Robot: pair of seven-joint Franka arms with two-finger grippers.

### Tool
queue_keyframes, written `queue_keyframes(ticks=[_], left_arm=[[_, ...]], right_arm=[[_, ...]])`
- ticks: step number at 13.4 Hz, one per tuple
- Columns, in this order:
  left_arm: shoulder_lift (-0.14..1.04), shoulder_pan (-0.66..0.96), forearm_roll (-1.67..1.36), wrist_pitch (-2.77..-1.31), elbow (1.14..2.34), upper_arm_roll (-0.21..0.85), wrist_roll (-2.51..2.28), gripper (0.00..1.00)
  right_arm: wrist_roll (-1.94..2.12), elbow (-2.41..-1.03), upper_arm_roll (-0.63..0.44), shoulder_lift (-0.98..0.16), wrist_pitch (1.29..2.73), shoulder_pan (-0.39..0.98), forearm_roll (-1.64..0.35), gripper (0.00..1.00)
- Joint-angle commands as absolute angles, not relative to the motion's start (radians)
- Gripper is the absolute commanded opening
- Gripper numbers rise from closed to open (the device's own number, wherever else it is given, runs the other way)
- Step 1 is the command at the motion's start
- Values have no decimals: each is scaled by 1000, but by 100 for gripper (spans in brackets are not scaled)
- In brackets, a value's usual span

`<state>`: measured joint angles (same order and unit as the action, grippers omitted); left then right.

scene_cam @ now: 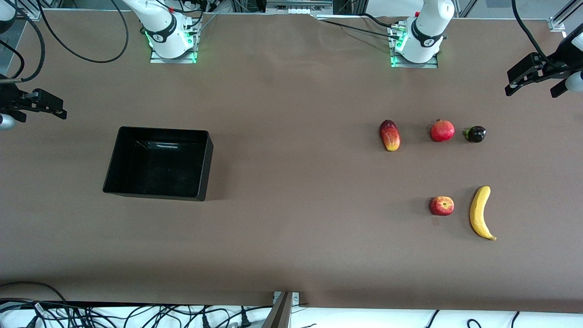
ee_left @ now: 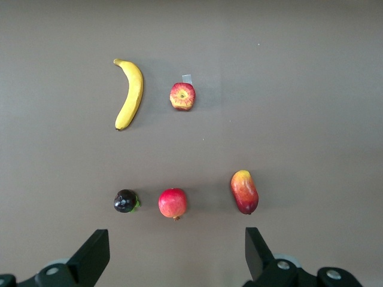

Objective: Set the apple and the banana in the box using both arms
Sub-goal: 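Reach the right gripper to the black box while the left gripper reaches the apple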

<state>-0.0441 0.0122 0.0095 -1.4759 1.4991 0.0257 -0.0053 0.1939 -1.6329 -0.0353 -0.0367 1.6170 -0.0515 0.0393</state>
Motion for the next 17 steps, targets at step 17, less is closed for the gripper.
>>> queue_keyframes(ticks=[17], left_arm=[[92,0,-15,-1485,1455,35,2,100]], right_arm=[[195,-1614,-26,-127,1468,-83,46,100]])
